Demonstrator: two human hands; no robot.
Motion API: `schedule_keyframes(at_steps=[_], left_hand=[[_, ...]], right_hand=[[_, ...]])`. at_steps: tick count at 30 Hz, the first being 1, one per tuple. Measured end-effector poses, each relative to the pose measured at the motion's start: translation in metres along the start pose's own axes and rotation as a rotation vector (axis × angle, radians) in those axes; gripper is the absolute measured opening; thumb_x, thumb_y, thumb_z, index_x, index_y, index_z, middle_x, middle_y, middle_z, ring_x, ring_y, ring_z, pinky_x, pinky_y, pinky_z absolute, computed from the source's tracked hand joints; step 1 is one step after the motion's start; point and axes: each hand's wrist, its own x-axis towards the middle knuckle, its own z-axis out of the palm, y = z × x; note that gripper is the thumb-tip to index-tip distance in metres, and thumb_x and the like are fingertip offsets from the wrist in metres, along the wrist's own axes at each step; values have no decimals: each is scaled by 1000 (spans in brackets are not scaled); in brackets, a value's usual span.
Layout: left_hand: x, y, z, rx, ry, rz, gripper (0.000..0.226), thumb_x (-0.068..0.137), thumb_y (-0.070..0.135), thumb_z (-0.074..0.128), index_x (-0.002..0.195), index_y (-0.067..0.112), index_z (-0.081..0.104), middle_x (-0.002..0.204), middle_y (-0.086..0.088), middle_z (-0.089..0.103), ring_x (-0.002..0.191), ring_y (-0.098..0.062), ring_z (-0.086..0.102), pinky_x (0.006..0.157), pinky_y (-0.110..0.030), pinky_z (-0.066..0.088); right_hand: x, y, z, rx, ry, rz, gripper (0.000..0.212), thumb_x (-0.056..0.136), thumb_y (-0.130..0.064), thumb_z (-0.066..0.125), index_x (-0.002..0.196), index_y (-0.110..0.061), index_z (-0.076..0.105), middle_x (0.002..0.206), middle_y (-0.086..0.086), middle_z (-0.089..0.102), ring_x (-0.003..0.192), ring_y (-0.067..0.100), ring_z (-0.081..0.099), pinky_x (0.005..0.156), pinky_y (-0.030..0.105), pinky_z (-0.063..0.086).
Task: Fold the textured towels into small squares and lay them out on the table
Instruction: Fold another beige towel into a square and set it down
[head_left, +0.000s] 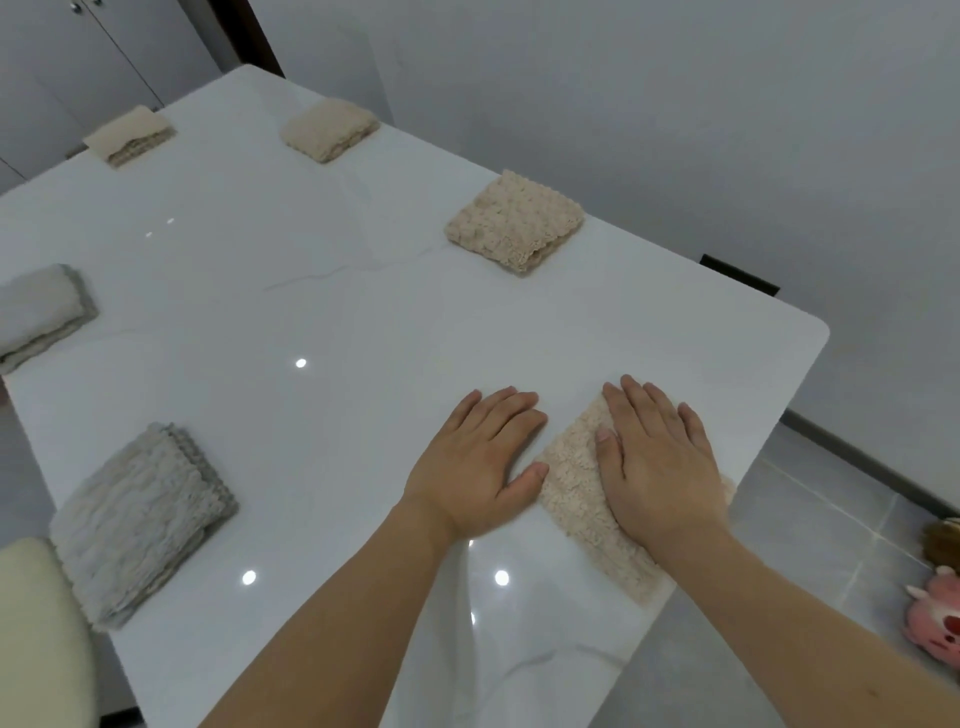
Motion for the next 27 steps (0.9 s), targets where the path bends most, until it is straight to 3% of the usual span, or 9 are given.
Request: schedule_keyframes(at_steps=[9,13,16,19,21,23,25,27], left_hand=[[0,-2,3,41,-24,2,56,97,53,31,144,24,41,156,7,33,149,-13,20,123,-41,10],[-4,2,3,53,3,-22,56,101,49,27,148,21,38,159,4,30,150,-14,18,123,-39,9],[-15,19,8,-72,227,-241,55,103,40,27,150,14,35,160,0,29,151,-14,15,124,-38,9],[-24,59,13,-339,464,-548,57,104,39,24,154,12,26,163,2,18,151,-9,4,124,-37,6],[-25,97,15,-578,579,-710,60,103,44,20,156,17,16,164,8,9,150,-1,-3,124,-35,3],[-20,134,15,-800,661,-855,61,102,50,16,158,25,7,163,18,1,147,7,-8,124,-31,0],[-13,165,19,-964,724,-949,64,100,55,15,157,31,2,162,24,-4,144,13,-9,123,-29,-1],[-4,182,24,-1007,770,-964,66,97,56,15,157,31,1,162,25,-5,144,13,-9,124,-30,0]], right_hand=[[0,4,-1,56,-18,-45,60,97,-44,7,154,-24,15,161,-5,13,148,13,6,121,38,1],[5,13,-21,286,-121,-80,51,103,-40,16,151,-25,25,159,-8,18,147,7,11,120,32,3],[15,36,-46,640,-215,-99,49,102,-46,24,146,-30,37,152,-18,31,137,-7,25,117,22,14],[25,61,-54,825,-257,-143,50,99,-48,26,144,-32,41,149,-23,36,125,-25,28,111,7,19],[34,69,-50,953,-285,-144,47,102,-45,27,145,-29,41,148,-21,39,129,-18,32,116,15,18],[41,71,-47,1089,-312,-153,57,96,-58,38,143,-25,44,145,-16,45,135,-3,38,120,31,19],[43,70,-45,1165,-351,-186,82,79,-75,50,141,-22,44,144,-13,47,136,4,39,119,33,21],[41,65,-44,1164,-399,-216,86,74,-79,50,140,-24,45,145,-13,47,136,4,39,119,34,22]])
